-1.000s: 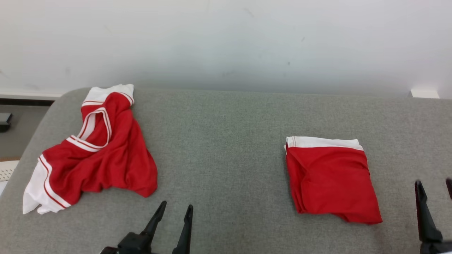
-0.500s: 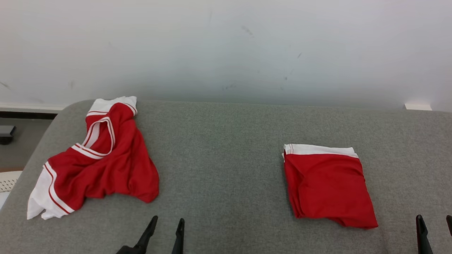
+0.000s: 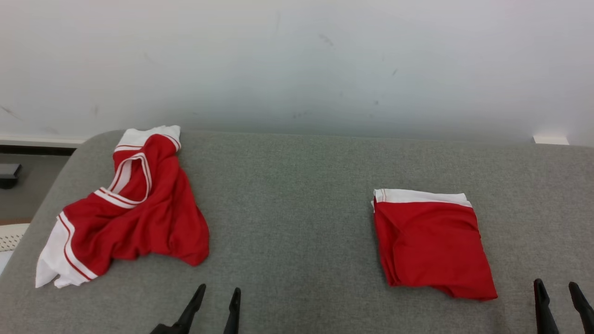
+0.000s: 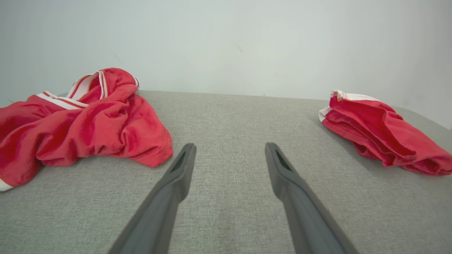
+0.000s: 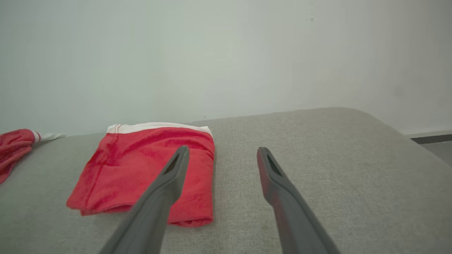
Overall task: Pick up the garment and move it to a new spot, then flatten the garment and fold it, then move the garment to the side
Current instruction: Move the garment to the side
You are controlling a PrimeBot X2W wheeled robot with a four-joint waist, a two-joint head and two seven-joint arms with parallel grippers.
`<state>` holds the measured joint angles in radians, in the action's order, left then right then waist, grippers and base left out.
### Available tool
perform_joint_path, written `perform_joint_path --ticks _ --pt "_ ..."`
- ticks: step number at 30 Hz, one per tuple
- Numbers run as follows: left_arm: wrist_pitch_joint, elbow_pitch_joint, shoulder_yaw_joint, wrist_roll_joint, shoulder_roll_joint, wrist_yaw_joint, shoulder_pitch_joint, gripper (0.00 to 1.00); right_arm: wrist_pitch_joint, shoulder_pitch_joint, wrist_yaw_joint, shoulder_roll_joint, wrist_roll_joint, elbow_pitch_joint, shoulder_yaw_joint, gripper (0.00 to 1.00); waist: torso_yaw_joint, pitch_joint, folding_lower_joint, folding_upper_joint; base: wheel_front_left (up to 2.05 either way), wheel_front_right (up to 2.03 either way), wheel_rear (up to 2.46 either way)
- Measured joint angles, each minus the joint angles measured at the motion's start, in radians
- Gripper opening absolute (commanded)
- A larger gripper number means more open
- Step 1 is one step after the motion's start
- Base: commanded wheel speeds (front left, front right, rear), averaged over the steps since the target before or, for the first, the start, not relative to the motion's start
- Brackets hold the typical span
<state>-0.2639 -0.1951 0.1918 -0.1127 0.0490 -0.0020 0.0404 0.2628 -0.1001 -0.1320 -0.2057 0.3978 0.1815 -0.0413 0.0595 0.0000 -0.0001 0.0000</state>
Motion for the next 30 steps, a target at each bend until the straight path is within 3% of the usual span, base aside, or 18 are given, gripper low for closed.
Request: perform_joint_path --ticks 2,4,10,14,20,28,29,30 --pt "0.0 0.0 -0.005 0.0 0.0 0.002 0.0 1.0 -0.018 0.023 0.0 -0.013 0.105 0.027 0.027 1.0 -0.004 0.004 0.0 0.0 0.0 0.0 0.0" --pt "0.0 0.0 -0.008 0.0 0.0 0.001 0.0 1.0 -0.105 0.066 0.0 -0.045 0.217 0.029 0.056 1.0 -0.009 0.01 0.0 0.0 0.0 0.0 0.0" --pt "0.0 0.01 -0.006 0.006 0.0 -0.008 -0.027 1.0 -0.527 0.208 0.001 -0.152 0.555 0.002 0.092 1.0 -0.017 0.063 0.0 0.0 0.0 0.0 0.0" --pt "0.0 0.01 0.01 0.006 0.0 -0.011 -0.064 1.0 -0.724 0.298 0.001 -0.208 0.664 0.028 0.06 1.0 -0.008 0.116 0.0002 0.0 0.0 0.0 0.0" --pt "0.0 0.009 0.033 -0.004 0.0 -0.007 -0.104 1.0 -0.885 0.407 0.001 -0.219 0.658 0.146 0.049 1.0 0.035 0.192 0.0002 0.0 0.0 0.0 0.0" --pt "0.0 0.026 0.058 -0.018 0.0 0.003 -0.151 1.0 -0.975 0.506 0.001 -0.173 0.629 0.22 0.075 1.0 0.102 0.27 0.0002 0.0 0.0 0.0 0.0" --pt "0.0 0.029 0.06 -0.02 0.0 0.006 -0.155 1.0 -0.977 0.514 0.001 -0.166 0.629 0.219 0.083 0.79 0.107 0.277 0.0002 0.0 0.0 0.0 0.0" --pt "0.0 0.031 0.062 -0.021 0.0 0.008 -0.161 1.0 -0.979 0.523 0.001 -0.158 0.629 0.216 0.091 0.24 0.109 0.284 0.0002 0.0 0.0 0.0 0.0"
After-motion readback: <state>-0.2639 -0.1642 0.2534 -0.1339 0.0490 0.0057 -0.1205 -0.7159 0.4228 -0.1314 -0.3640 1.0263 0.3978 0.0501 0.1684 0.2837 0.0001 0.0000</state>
